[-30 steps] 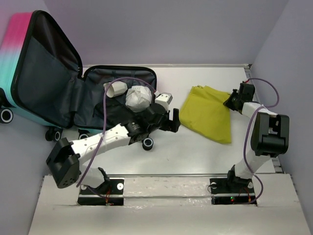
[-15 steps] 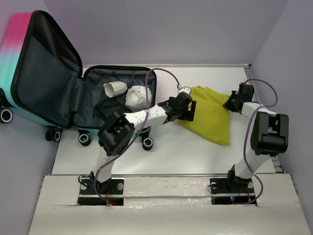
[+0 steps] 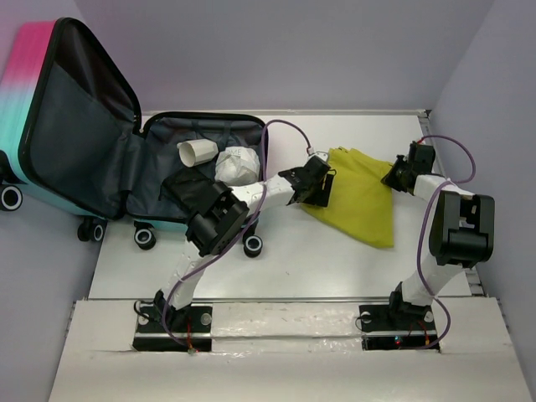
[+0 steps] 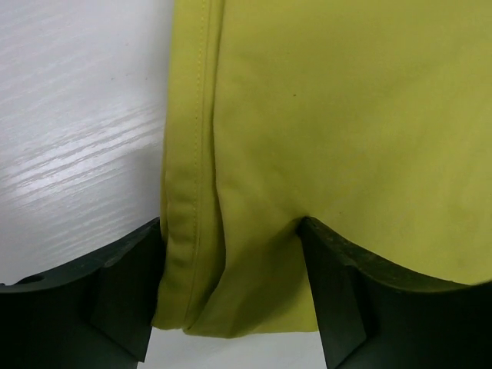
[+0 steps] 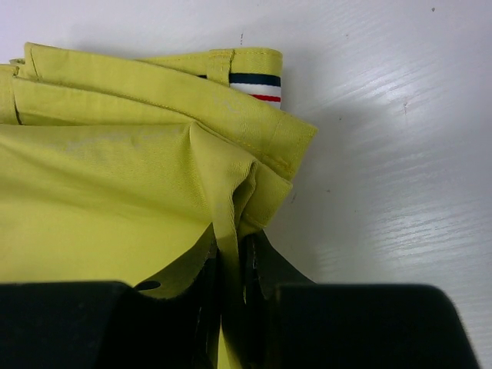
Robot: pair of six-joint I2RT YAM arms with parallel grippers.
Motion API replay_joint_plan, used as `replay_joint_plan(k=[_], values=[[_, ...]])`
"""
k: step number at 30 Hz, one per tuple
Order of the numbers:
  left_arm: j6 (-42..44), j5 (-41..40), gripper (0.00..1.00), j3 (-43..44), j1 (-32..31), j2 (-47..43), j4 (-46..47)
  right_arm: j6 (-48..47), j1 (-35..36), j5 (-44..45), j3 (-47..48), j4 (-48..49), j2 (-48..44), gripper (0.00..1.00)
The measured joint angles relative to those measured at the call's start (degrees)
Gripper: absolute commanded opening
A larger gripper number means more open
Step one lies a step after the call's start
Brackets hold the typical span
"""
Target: Pack the luggage
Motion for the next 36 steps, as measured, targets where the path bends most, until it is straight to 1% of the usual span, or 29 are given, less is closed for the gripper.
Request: replay_joint_plan(k=[3, 4, 7, 8, 11, 15, 18, 21, 25, 28, 32, 36], values=[[0.0, 2.7, 0.57, -0.1, 0.5, 0.2, 1.2, 0.0, 0.0, 0.0, 0.0, 0.1, 0.0, 0.07], [0.0, 3.6, 0.46, -0.4, 0.6, 0.2, 2.0, 0.1, 0.0, 0.0, 0.0, 0.2, 0.0, 0.07], [-0.2, 5.6, 0.18, -1.3, 1.2, 0.2, 3.8, 0.2, -0.1, 0.0, 0.0, 0.7, 0.0, 0.07], [-0.6, 6.6, 0.06, -1.5, 1.3, 0.2, 4.5, 0.4, -0.2, 0.0, 0.0, 0.8, 0.0, 0.07], [-0.9, 8.5, 0.06, -1.9, 1.5, 0.2, 6.4, 0.7, -0.3, 0.1, 0.0, 1.2, -0.1, 0.07], [-1.2, 9.0, 0.06, -4.0, 1.5, -0.7, 9.2, 1.2, -0.5, -0.2, -0.3, 1.3, -1.4, 0.07], [-1.2, 8.9, 0.06, -5.9, 1.4, -2.6, 9.4, 2.0, -0.5, -2.1, -1.9, 1.3, -4.8, 0.07], [-0.9, 8.7, 0.06, -7.1, 1.1, -5.5, 7.5, 3.0, -0.3, -4.6, -3.8, 0.9, -9.8, 0.07], [-0.3, 10.1, 0.06, -7.1, 1.6, -12.6, 4.5, 4.2, 0.2, -7.8, -4.9, 0.8, -17.7, 0.07], [-0.2, 12.5, 0.06, -6.5, 3.7, -18.0, 2.6, 6.1, 0.3, -10.7, -4.8, 1.7, -22.9, 0.07], [0.4, 14.5, 0.06, -3.0, 9.3, -23.8, -1.1, 8.7, 1.7, -12.8, -2.2, 2.3, -25.2, 0.07], [1.5, 15.2, 0.06, -1.6, 15.8, -28.9, -5.7, 11.5, 8.6, -13.4, 4.5, 3.4, -23.2, 0.07]])
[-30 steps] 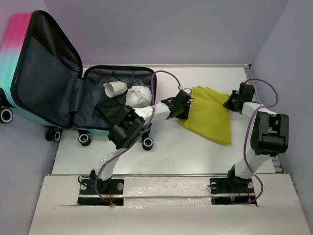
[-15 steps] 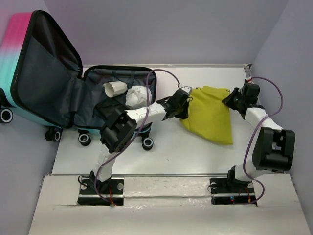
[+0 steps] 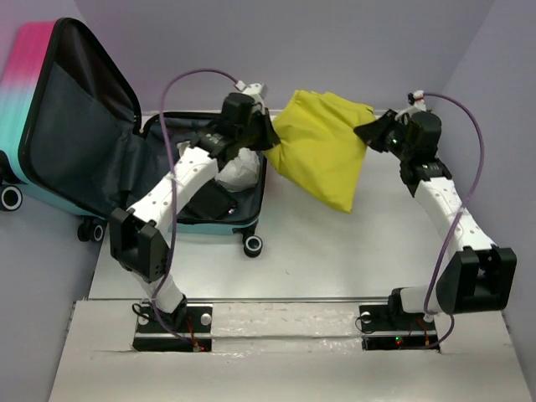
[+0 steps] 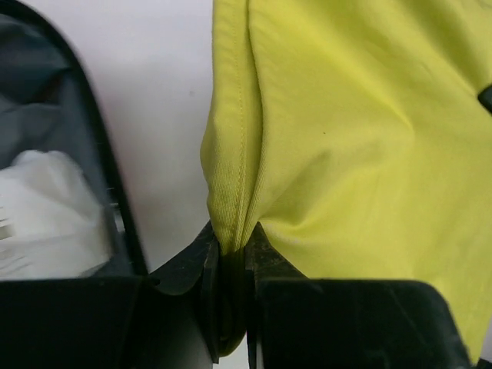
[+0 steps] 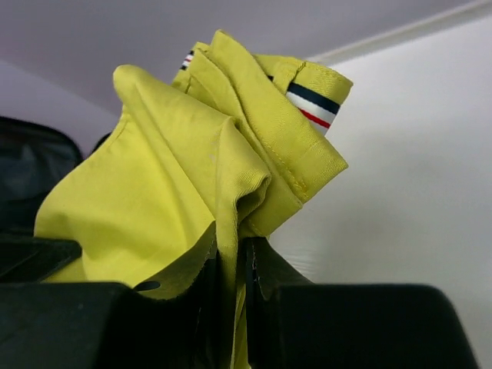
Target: Pack the luggage
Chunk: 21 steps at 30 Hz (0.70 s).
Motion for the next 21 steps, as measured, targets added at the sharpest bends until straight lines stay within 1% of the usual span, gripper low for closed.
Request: replay_joint_plan(k=[3, 5, 8, 9, 10, 12, 13, 14, 15, 16, 17, 18, 19, 20, 21], values=[[0.5, 0.9, 0.06, -0.2, 6.6, -4.6, -3.5, 2.3, 6.7, 0.0, 6.6, 2.5, 4.7, 0.07], [0.5, 1.6, 0.06, -2.1, 13.3, -8.8, -4.1, 3.8, 11.3, 0.0, 10.9, 4.2, 8.8, 0.07], [0.5, 1.9, 0.06, -7.0, 21.1, -15.1, -4.8, 6.0, 18.1, 0.0, 16.9, 7.1, 16.3, 0.07], [0.6, 1.9, 0.06, -8.4, 23.3, -16.7, -4.9, 6.6, 19.0, 0.1, 18.4, 7.8, 18.9, 0.07], [0.7, 1.8, 0.06, -11.1, 25.7, -18.9, -4.7, 7.1, 22.5, 0.1, 20.7, 8.3, 21.7, 0.07], [0.7, 1.1, 0.07, -15.8, 31.0, -22.4, -5.5, 8.2, 26.8, 0.3, 26.8, 8.3, 28.9, 0.07], [0.8, 0.6, 0.23, -17.8, 33.9, -23.3, -5.8, 8.6, 28.9, 0.4, 29.1, 8.9, 32.2, 0.07], [0.7, 0.0, 0.31, -19.8, 36.1, -23.9, -5.2, 8.8, 30.7, 0.8, 31.6, 8.8, 35.3, 0.07], [1.0, -1.2, 0.36, -22.1, 38.4, -24.1, -5.0, 8.9, 33.0, 1.2, 34.4, 8.7, 39.1, 0.08], [1.0, -2.5, 0.41, -24.4, 40.9, -23.9, -4.4, 8.9, 34.2, 1.6, 36.3, 8.6, 41.4, 0.12], [0.9, -4.1, 0.66, -26.3, 42.9, -23.2, -4.3, 8.7, 35.8, 2.0, 41.0, 6.9, 45.7, 0.28], [0.8, -5.6, 0.8, -27.3, 44.5, -22.3, -4.3, 8.4, 36.9, 2.1, 45.7, 6.0, 50.1, 0.4], [0.6, -7.1, 0.98, -27.7, 45.8, -21.3, -4.2, 7.8, 37.7, 2.3, 50.7, 3.7, 53.8, 0.63], [0.2, -9.1, 0.99, -27.8, 47.3, -20.0, -3.6, 7.9, 38.2, 2.3, 54.3, 2.2, 57.3, 0.78], [0.5, -9.9, 0.99, -27.8, 48.4, -19.5, -3.1, 7.0, 38.6, 2.3, 57.4, 0.2, 60.0, 0.78]])
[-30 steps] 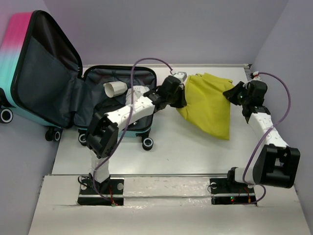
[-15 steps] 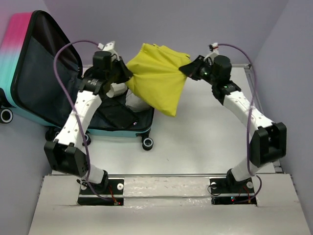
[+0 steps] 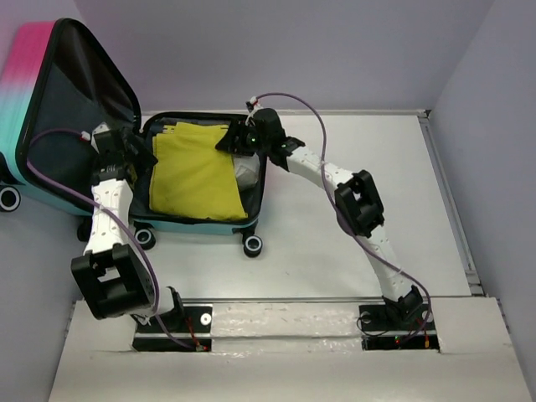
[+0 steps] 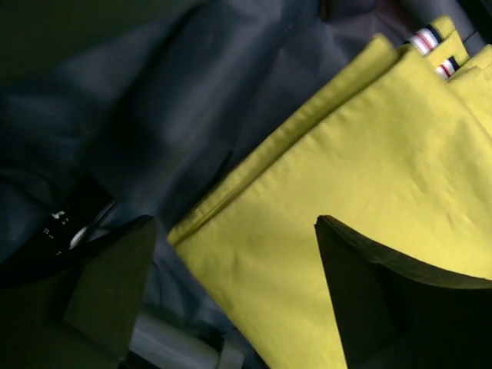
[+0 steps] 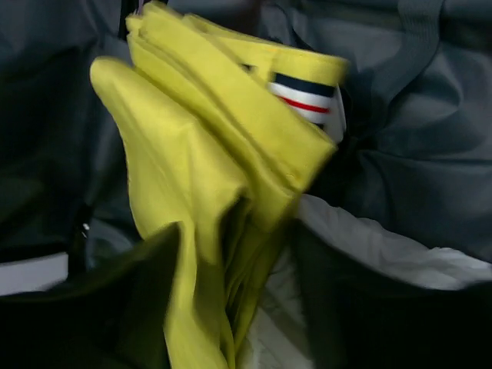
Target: Pack the luggage
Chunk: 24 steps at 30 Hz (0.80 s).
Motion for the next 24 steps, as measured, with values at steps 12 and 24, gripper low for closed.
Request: replay_joint_plan(k=[12, 24], values=[[0.9, -5.4, 0.92, 1.9, -14.0, -17.7, 0.8, -10.7, -0.4, 0.8, 11.5, -10.6, -0.7, 1.0], [5.0, -44.8, 0.79, -2.5, -18.5, -47.4, -5.0, -18.4, -0.7, -2.2, -32.5, -3.1, -40.9, 0.68]])
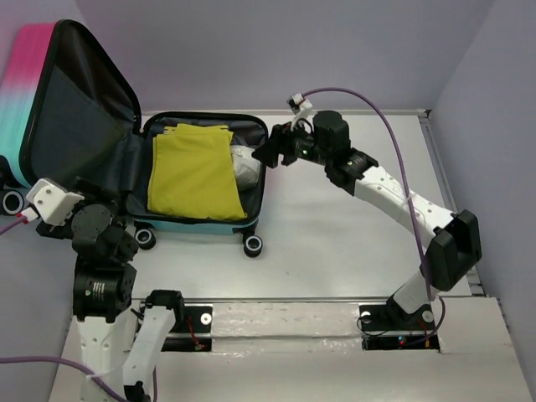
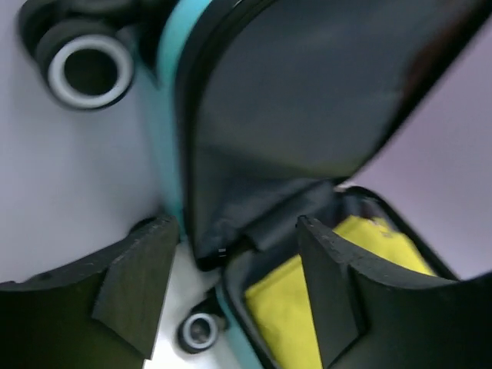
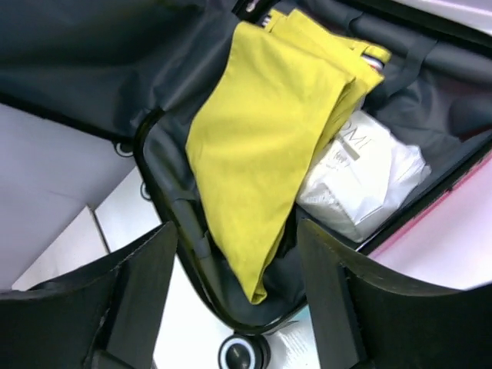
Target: Pack the luggage
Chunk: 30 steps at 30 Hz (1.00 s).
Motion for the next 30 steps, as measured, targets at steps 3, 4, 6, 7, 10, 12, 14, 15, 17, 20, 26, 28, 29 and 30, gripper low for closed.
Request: replay_joint_plan(k=[3, 4, 6, 7, 10, 12, 14, 15, 17, 20, 26, 28, 29, 30], values=[[1.0, -8.6, 0.82, -5.5, 0.9, 1.9, 1.1, -0.2, 0.0, -1.6, -10.2, 4.9, -4.7, 0.71], [1.2, -10.6, 0.83, -5.8, 1.6, 4.5, 0.7, -0.2, 0.0, -2.3, -13.9, 6.5, -5.8, 0.76], [1.9, -14.3, 0.77, -5.7, 3.7, 11.2, 0.9, -0.5, 0.0, -2.9, -19.6, 7.7, -6.5, 0.81], [2.5, -15.4, 0.75, -5.9, 5.6, 13.9, 1.3, -0.7, 0.0, -3.0, -22.1, 7.7, -6.5, 0.81], [3.1, -17.2, 0.72, -9.0, 10.3, 19.3, 2.1, -1.0, -1.0, -3.8, -27.4, 7.5, -6.5, 0.81], [2.8, -18.0, 0.7, -10.8, 12.4, 20.5, 1.1, -0.8, -2.4, -5.0, -28.7, 7.9, -6.5, 0.8], [3.2, -18.7, 0.64, -10.9, 13.0, 20.9, 1.6, -0.6, -4.3, -6.0, -29.6, 9.0, -6.6, 0.8], [3.5, -19.1, 0.61, -10.9, 12.9, 20.9, 1.9, -0.6, -5.0, -6.0, -29.6, 9.4, -6.6, 0.81], [3.8, -19.6, 0.57, -10.5, 12.9, 21.2, 2.2, -0.5, -5.7, -6.1, -29.7, 10.2, -6.6, 0.82], [4.9, -20.8, 0.53, -8.4, 12.7, 23.4, 2.4, 0.0, -5.6, -6.2, -29.7, 11.2, -6.5, 0.86], [9.0, -24.3, 0.3, -7.1, 11.7, 27.4, 6.3, 4.2, -6.1, -6.1, -27.7, 12.5, -0.9, 0.89], [11.1, -24.9, 0.14, -7.1, 11.6, 27.7, 9.1, 5.7, -6.3, -5.4, -26.6, 12.2, 1.7, 0.89], [12.0, -25.1, 0.09, -7.1, 11.6, 27.7, 10.9, 6.8, -6.4, -4.9, -25.6, 12.2, 3.3, 0.89], [12.4, -25.2, 0.06, -7.2, 11.6, 27.7, 11.6, 7.5, -6.4, -4.4, -24.6, 12.2, 4.7, 0.89]])
